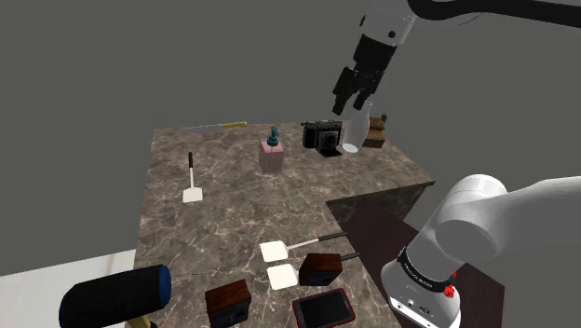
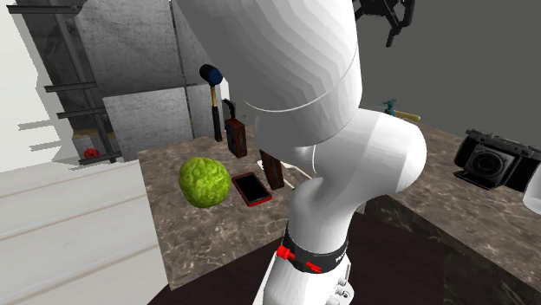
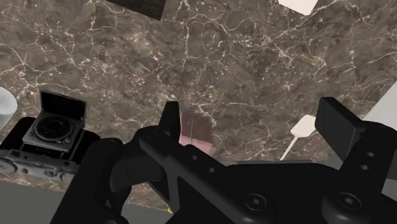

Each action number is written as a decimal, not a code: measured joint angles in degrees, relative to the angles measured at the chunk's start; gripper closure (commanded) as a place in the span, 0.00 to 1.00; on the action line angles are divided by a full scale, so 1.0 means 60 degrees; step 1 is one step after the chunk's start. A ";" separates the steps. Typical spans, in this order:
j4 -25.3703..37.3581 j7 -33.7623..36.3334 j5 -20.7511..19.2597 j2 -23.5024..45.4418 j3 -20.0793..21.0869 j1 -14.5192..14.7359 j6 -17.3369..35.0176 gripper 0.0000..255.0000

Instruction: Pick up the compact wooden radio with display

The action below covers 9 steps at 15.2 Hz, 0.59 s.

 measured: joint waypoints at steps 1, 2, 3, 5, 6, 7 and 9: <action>0.0000 0.0000 0.0000 0.0000 0.0000 0.0000 0.0000 0.00; -0.0116 -0.0004 0.0009 -0.0036 0.0073 0.0049 0.0083 0.00; -0.0344 0.0006 0.0035 -0.0091 0.0209 0.0132 0.0258 0.00; -0.0827 0.0028 0.0095 -0.0278 0.0520 0.0340 0.0563 0.00; -0.1090 0.0034 0.0126 -0.0387 0.0682 0.0455 0.0722 0.00; -0.1252 0.0074 0.0170 -0.0402 0.0878 0.0578 0.0873 0.00; -0.1687 0.0126 0.0264 -0.0565 0.1240 0.0841 0.1153 0.00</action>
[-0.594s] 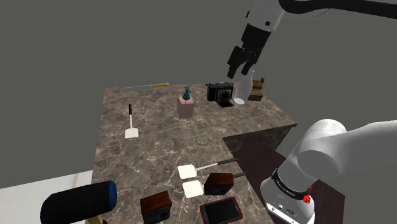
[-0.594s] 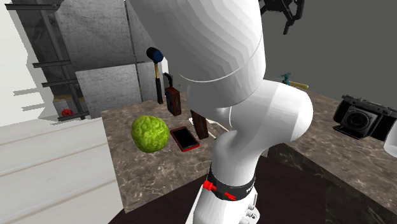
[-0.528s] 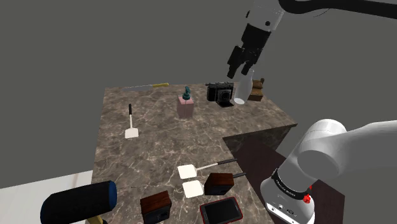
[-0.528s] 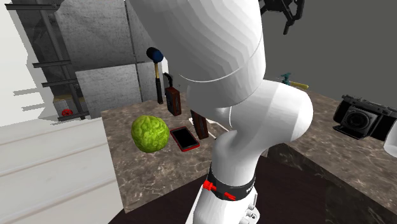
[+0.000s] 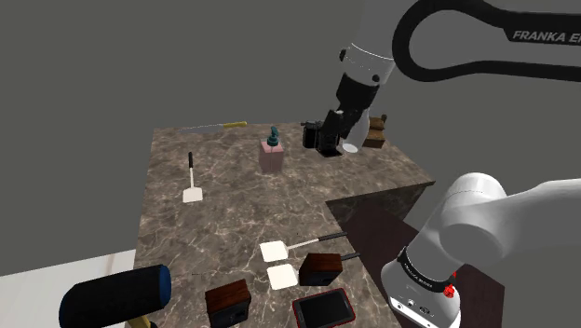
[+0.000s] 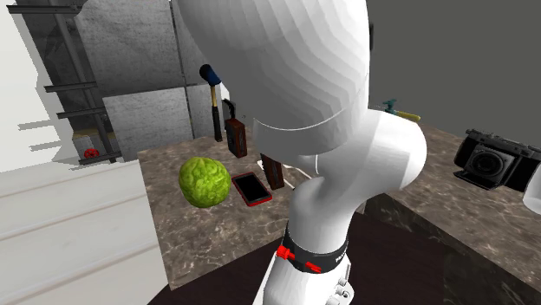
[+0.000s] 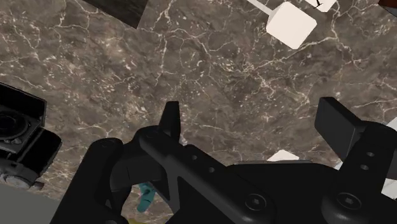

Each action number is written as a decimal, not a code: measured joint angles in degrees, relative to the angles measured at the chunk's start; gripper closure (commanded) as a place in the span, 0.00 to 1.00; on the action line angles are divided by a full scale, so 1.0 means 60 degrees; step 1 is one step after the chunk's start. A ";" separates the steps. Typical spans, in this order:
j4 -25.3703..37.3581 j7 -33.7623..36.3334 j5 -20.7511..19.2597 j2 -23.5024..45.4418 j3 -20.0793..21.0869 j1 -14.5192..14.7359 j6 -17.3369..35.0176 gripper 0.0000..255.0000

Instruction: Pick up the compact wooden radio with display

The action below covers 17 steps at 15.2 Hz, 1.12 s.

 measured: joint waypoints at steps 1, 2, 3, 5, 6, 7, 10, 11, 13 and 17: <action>-0.0204 0.0038 0.0058 0.0045 0.0213 0.0130 0.0242 0.00; -0.0357 0.0103 0.0120 0.0016 0.0428 0.0275 0.0368 0.00; -0.0610 0.0130 0.0179 -0.0068 0.0614 0.0425 0.0537 0.00; -0.1030 0.0161 0.0278 -0.0144 0.0968 0.0705 0.0868 0.00; -0.1264 0.0227 0.0362 -0.0095 0.1211 0.0861 0.1134 0.00; -0.1382 0.0310 0.0438 -0.0066 0.1445 0.1020 0.1275 0.00; -0.1813 0.0474 0.0627 0.0189 0.2117 0.1440 0.1921 0.00; -0.2004 0.0528 0.0703 0.0142 0.2314 0.1625 0.2046 0.00; -0.2385 0.0687 0.0879 0.0284 0.2809 0.1965 0.2517 0.00; -0.2836 0.0995 0.1103 0.0932 0.3803 0.2453 0.3502 0.00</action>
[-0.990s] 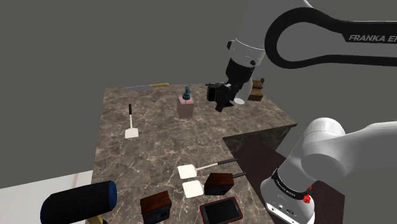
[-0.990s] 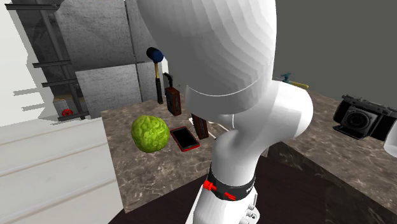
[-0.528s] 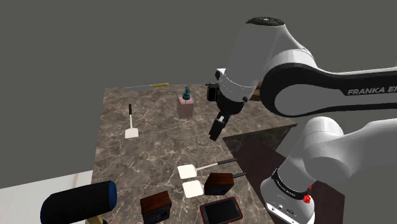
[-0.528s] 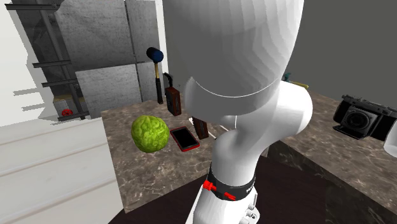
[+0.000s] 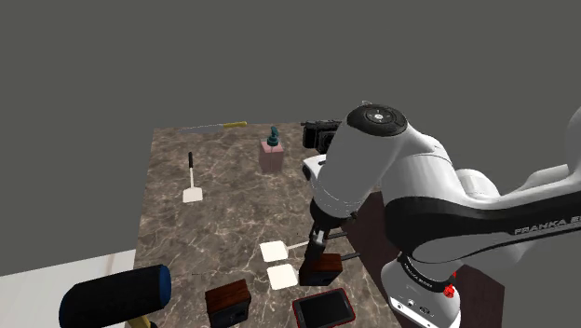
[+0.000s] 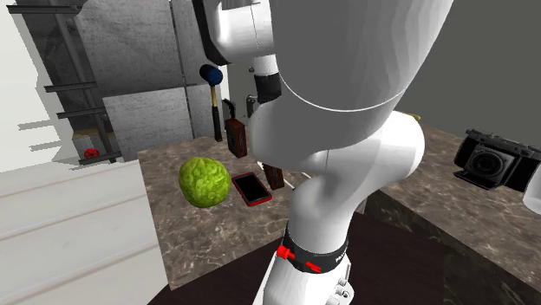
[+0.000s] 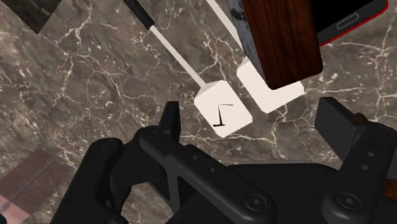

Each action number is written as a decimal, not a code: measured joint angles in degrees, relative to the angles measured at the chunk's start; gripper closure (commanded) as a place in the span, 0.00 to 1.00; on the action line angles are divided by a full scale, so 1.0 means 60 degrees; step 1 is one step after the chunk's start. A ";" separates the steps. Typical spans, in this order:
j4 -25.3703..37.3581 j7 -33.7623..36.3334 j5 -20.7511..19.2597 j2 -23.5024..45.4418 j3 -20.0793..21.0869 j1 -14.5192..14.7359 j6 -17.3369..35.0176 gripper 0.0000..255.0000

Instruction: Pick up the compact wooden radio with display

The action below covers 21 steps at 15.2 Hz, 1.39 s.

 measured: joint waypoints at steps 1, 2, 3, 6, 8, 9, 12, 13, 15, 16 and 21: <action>-0.0083 0.0079 0.0025 0.0209 0.0255 0.0083 0.0264 0.00; -0.0113 0.0204 0.0041 0.0505 0.0561 0.0137 0.0560 0.00; -0.0195 0.0282 0.0075 0.0614 0.0758 0.0241 0.0719 0.00; -0.0452 0.0398 0.0108 0.0996 0.1086 0.0238 0.1324 0.00; -0.0544 0.0503 0.0094 0.1308 0.1286 0.0139 0.1725 0.00; -0.0583 0.0575 0.0096 0.1448 0.1391 0.0106 0.1901 0.00; -0.0685 0.0685 0.0050 0.1788 0.1595 -0.0038 0.2343 1.00; -0.0692 0.0691 0.0043 0.1821 0.1611 -0.0056 0.2387 1.00; -0.0690 0.0690 0.0037 0.1836 0.1616 -0.0068 0.2422 1.00; -0.0689 0.0689 0.0036 0.1838 0.1617 -0.0071 0.2428 1.00; -0.0682 0.0689 0.0029 0.1853 0.1622 -0.0083 0.2452 1.00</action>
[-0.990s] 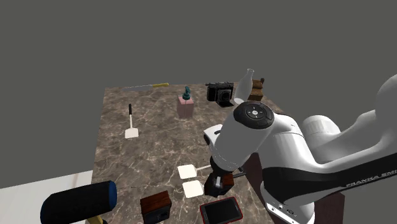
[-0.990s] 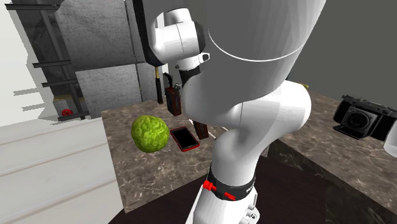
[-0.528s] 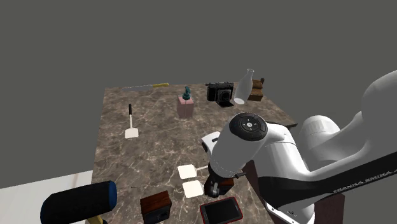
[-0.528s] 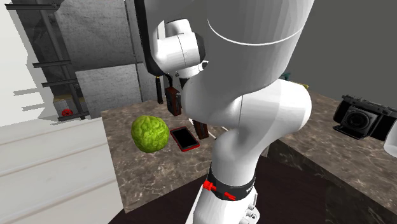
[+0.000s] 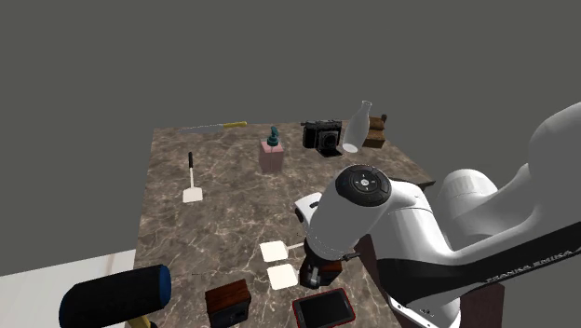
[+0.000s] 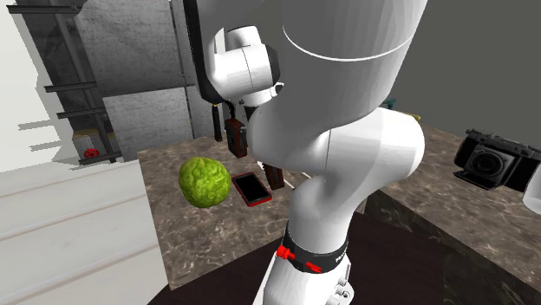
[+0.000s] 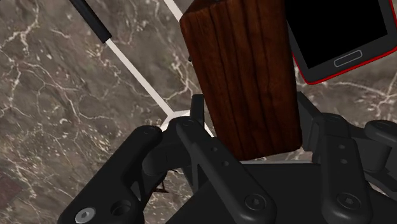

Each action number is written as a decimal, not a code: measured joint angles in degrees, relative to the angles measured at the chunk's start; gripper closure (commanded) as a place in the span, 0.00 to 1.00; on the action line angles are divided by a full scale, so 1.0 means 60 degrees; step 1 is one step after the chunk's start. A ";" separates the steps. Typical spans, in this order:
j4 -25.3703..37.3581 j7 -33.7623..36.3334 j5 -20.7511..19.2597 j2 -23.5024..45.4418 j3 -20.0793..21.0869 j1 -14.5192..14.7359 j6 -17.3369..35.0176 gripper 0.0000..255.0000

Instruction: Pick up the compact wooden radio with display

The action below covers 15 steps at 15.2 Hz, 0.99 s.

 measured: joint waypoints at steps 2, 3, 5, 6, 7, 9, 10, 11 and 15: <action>0.0012 -0.0015 0.0019 -0.0077 -0.0039 0.0043 -0.0105 1.00; 0.0052 -0.0050 0.0038 -0.0198 -0.0108 0.0098 -0.0275 1.00; 0.0136 -0.0121 0.0072 -0.0460 -0.0253 0.0211 -0.0627 1.00; 0.0171 -0.0164 0.0085 -0.0593 -0.0332 0.0263 -0.0797 1.00; 0.0238 -0.0225 0.0068 -0.0715 -0.0426 0.0279 -0.0981 1.00; 0.0324 -0.0316 0.0072 -0.0985 -0.0594 0.0365 -0.1336 1.00; 0.0417 -0.0353 0.0037 -0.1048 -0.0658 0.0349 -0.1486 1.00; 0.0480 -0.0399 0.0025 -0.1178 -0.0743 0.0378 -0.1675 1.00; 0.0726 -0.0526 -0.0003 -0.1718 -0.1057 0.0537 -0.2460 1.00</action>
